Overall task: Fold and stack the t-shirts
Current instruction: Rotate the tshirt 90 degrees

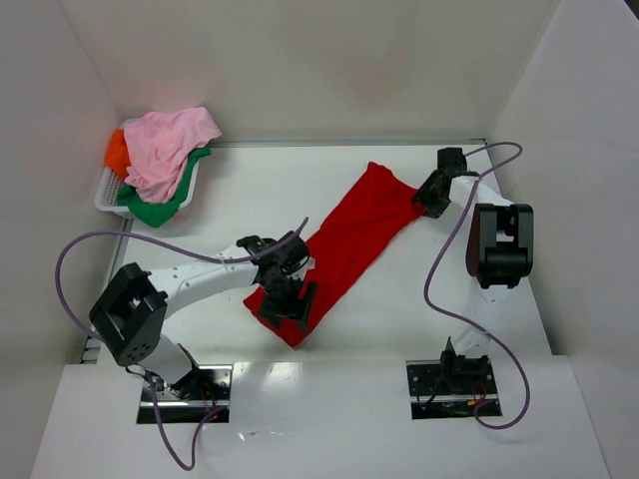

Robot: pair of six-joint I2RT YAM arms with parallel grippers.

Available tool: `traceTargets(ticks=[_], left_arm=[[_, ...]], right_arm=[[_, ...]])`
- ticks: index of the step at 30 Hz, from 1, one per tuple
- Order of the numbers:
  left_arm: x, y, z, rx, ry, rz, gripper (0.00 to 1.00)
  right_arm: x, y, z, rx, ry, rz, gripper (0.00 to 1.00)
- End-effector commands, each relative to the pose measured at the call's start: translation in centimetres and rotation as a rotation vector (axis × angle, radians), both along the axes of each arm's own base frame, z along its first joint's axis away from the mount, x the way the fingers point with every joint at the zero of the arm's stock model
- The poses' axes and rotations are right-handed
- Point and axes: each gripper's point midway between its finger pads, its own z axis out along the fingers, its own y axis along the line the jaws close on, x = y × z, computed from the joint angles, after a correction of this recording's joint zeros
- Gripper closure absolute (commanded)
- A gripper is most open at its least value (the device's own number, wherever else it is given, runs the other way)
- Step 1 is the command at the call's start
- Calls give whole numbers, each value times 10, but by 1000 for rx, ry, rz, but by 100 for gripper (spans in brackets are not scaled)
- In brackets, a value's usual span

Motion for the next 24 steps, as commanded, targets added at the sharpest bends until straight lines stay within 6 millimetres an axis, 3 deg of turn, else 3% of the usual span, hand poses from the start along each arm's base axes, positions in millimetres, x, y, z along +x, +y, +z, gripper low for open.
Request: traceTargets(ticks=[1, 4, 7, 9, 13, 15, 18, 19, 24], left_arm=[[10, -13, 46, -108, -93, -19, 20], [23, -21, 76, -136, -158, -12, 9], [37, -20, 91, -115, -227, 6, 8], [53, -15, 95, -73, -302, 46, 5], [73, 10, 76, 58, -333, 149, 5], [77, 12, 68, 89, -337, 182, 5], [80, 9, 58, 94, -328, 192, 5], [83, 6, 54, 96, -327, 192, 5], [91, 14, 36, 165, -322, 216, 5]], right_arm=[[17, -6, 22, -49, -84, -15, 48], [15, -11, 25, -69, -90, -29, 47], [16, -13, 30, -78, -98, -35, 47], [17, -15, 21, -93, -82, -32, 47], [20, -19, 8, -110, -52, -43, 47], [20, -19, -2, -110, -26, -41, 56], [32, -20, -2, -115, -38, -34, 68], [31, -21, -13, -122, -10, -38, 70], [47, -20, -20, -113, -2, -31, 76]])
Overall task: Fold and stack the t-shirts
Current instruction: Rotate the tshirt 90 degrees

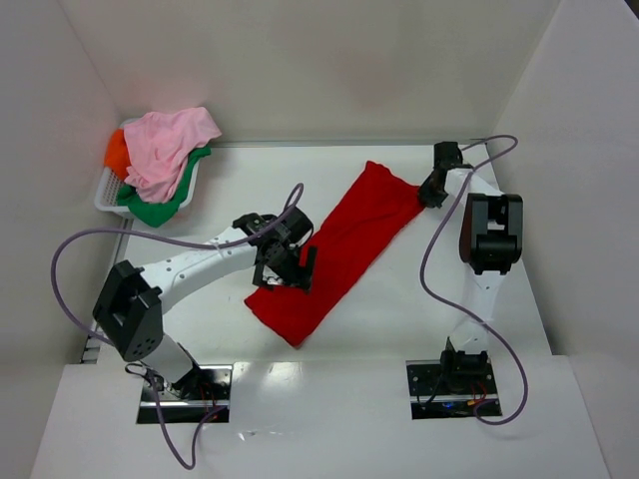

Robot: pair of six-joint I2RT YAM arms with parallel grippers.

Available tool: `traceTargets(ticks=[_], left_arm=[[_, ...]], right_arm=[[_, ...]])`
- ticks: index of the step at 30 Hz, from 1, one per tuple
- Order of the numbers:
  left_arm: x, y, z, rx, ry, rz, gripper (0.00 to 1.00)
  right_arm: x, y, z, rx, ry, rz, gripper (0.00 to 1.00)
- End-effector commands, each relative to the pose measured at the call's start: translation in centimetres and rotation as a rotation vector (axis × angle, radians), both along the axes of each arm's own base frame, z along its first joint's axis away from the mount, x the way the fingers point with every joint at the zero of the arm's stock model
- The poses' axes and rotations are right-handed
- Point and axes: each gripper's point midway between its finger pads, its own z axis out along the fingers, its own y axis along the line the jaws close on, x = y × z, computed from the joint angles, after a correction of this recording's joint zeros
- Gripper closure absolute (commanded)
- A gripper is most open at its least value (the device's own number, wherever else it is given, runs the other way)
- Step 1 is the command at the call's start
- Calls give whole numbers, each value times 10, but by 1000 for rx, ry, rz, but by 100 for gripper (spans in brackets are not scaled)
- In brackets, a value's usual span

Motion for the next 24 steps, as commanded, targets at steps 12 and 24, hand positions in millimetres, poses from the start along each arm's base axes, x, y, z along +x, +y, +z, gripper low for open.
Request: traceTargets(ticks=[12, 24], left_arm=[[48, 3, -74, 67, 32, 25, 6], [32, -38, -100, -108, 181, -139, 11]], right_arm=[[69, 53, -15, 36, -30, 119, 77], [116, 136, -8, 71, -93, 279, 76]])
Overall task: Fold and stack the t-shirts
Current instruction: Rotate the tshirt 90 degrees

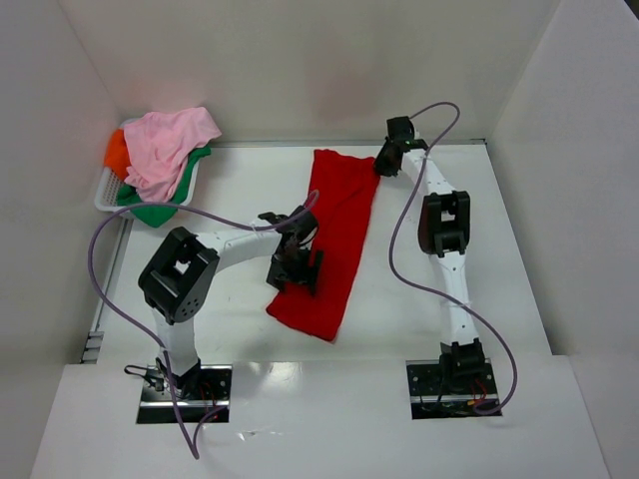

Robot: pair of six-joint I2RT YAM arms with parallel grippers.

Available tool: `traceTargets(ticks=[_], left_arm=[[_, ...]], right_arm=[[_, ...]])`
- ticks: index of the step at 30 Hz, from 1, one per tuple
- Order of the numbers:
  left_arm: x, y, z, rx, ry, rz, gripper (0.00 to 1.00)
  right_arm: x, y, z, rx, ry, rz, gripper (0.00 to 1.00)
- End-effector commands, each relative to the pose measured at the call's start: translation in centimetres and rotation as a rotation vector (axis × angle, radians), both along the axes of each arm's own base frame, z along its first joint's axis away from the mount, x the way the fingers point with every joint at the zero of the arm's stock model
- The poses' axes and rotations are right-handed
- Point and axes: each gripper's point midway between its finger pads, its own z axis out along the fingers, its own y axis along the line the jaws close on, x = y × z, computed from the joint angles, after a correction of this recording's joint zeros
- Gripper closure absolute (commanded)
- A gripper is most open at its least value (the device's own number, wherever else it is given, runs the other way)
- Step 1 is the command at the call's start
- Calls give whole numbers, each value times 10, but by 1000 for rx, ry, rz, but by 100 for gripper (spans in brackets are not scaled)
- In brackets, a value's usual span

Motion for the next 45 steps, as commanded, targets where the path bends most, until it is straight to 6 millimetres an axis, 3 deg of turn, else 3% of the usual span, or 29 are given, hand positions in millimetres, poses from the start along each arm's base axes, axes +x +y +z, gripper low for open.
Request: traceTargets(ticks=[1, 5, 10, 18, 20, 22, 24, 25, 26, 28, 30, 34, 36, 39, 40, 42, 43, 44, 45], left_arm=[[-6, -26, -2, -133, 47, -72, 11], [-15, -44, 16, -259, 72, -136, 14], [-39, -44, 25, -294, 143, -178, 15], [-69, -34, 40, -349, 196, -183, 16], [-73, -29, 38, -320, 191, -139, 15], [-67, -28, 52, -328, 129, -99, 13], [-57, -22, 63, -299, 50, -28, 10], [-50, -22, 70, -300, 12, -14, 10], [-45, -20, 76, -284, -18, -6, 8], [-19, -12, 93, -264, -107, 61, 6], [-1, -1, 103, -219, -187, 92, 5], [52, 9, 124, -216, -333, 144, 3], [87, 9, 133, -233, -406, 165, 3], [131, 4, 134, -201, -518, 150, 4], [147, -1, 145, -206, -571, 148, 4], [177, -5, 135, -163, -629, 134, 5], [188, -8, 134, -152, -652, 127, 5], [206, -9, 145, -135, -710, 135, 6], [220, -13, 129, -109, -713, 130, 6]], right_arm=[[-7, 26, -3, 23, 41, 67, 76], [-6, 47, -2, 41, 22, 107, 73], [-14, 87, -2, 51, 15, 186, 72], [-15, 124, 4, 59, -24, 242, 72], [-11, 125, 16, 57, -48, 250, 69], [-8, 119, 19, 31, -58, 225, 66], [-7, 115, 38, 13, -84, 222, 59], [-6, 114, 48, 3, -102, 222, 55], [-5, 114, 70, 3, -138, 228, 46], [-6, 112, 92, 2, -169, 220, 34], [-7, 110, 132, -3, -238, 235, 22], [-21, 105, 168, -10, -283, 247, 8], [-28, 105, 177, -7, -298, 261, 1], [-44, 100, 186, 3, -309, 253, 0], [-53, 98, 184, 13, -301, 243, 0], [-63, 90, 181, 31, -279, 236, 0], [-68, 82, 169, 31, -251, 230, 0], [-74, 76, 180, 44, -260, 221, 0], [-76, 67, 183, 50, -267, 213, 0]])
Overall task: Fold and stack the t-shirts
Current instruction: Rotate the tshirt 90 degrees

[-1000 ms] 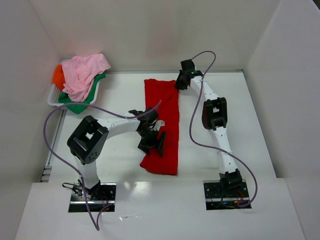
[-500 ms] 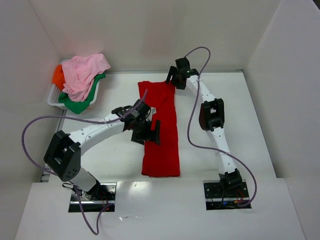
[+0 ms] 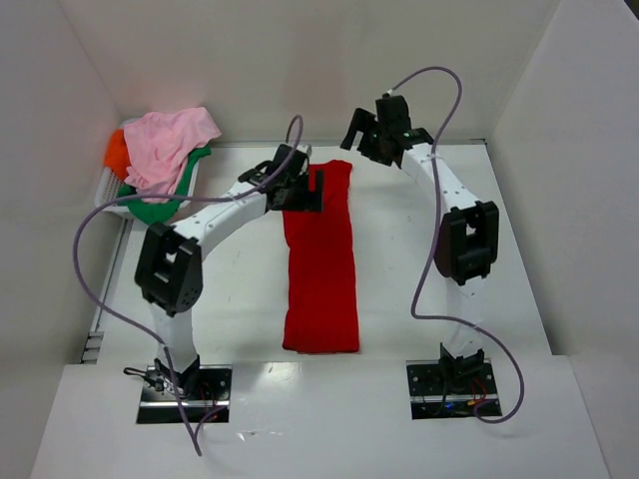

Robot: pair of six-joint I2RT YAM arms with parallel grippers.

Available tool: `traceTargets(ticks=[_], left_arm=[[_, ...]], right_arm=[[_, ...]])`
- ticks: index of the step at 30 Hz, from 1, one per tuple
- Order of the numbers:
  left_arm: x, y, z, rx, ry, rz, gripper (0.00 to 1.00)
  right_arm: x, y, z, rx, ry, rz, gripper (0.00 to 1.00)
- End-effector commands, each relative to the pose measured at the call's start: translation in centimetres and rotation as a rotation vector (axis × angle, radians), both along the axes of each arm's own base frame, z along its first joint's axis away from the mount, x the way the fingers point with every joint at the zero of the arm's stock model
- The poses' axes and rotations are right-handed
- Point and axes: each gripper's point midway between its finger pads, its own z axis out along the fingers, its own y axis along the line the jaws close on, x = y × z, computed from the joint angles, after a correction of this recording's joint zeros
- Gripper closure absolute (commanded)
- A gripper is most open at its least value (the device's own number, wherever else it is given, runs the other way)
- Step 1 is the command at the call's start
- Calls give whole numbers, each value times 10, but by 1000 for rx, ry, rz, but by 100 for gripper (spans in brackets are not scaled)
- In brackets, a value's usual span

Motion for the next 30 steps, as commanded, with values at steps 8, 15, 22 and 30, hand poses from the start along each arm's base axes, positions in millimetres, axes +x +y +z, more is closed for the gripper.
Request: traceTargets(ticks=[8, 15, 22, 30], left_arm=[[119, -4, -16, 211, -262, 112, 6], [142, -14, -41, 240, -284, 89, 6], [144, -26, -58, 204, -254, 62, 5], [175, 18, -50, 172, -256, 214, 1]], right_arm=[[-40, -89, 32, 56, -77, -147, 0], [-64, -118, 35, 39, -73, -180, 0], [-74, -116, 4, 29, 1, -159, 0], [-73, -113, -10, 26, 42, -139, 0]])
